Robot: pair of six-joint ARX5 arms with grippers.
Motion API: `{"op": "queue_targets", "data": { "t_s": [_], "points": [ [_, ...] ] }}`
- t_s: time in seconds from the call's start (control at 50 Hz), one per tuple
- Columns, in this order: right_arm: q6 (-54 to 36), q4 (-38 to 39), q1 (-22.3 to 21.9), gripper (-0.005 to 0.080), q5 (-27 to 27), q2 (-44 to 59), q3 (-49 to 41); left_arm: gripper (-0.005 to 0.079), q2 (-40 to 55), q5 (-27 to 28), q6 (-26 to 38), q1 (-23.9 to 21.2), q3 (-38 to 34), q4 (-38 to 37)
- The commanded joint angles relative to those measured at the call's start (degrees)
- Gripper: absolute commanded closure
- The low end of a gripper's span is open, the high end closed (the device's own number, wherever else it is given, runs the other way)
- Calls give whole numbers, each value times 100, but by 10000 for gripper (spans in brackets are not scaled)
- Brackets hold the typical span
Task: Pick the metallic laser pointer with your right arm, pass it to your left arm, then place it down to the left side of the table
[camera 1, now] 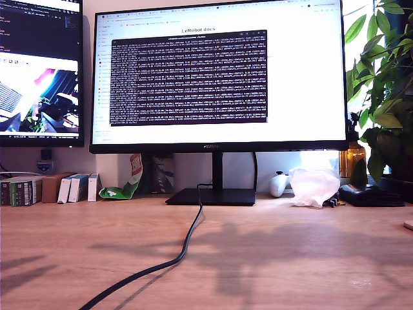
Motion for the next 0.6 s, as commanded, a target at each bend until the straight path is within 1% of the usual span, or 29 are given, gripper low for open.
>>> {"op": "queue_targets", "data": {
  "t_s": [0.0, 0.16, 0.32, 0.46, 0.58],
  "points": [
    [26, 52, 125, 765, -33, 57, 15, 399, 122, 52, -20, -15, 20, 160],
    [28, 76, 339, 765, -44, 57, 13, 399, 151, 179, -74, -15, 20, 452],
    [57, 81, 345, 765, -44, 59, 13, 400, 151, 527, -221, -20, 33, 918],
    [203, 212, 348, 765, -44, 59, 13, 400, 151, 699, -273, -77, 72, 1005],
    [284, 291, 391, 765, -55, 59, 13, 400, 151, 640, -278, -136, 79, 1156]
  ]
}}
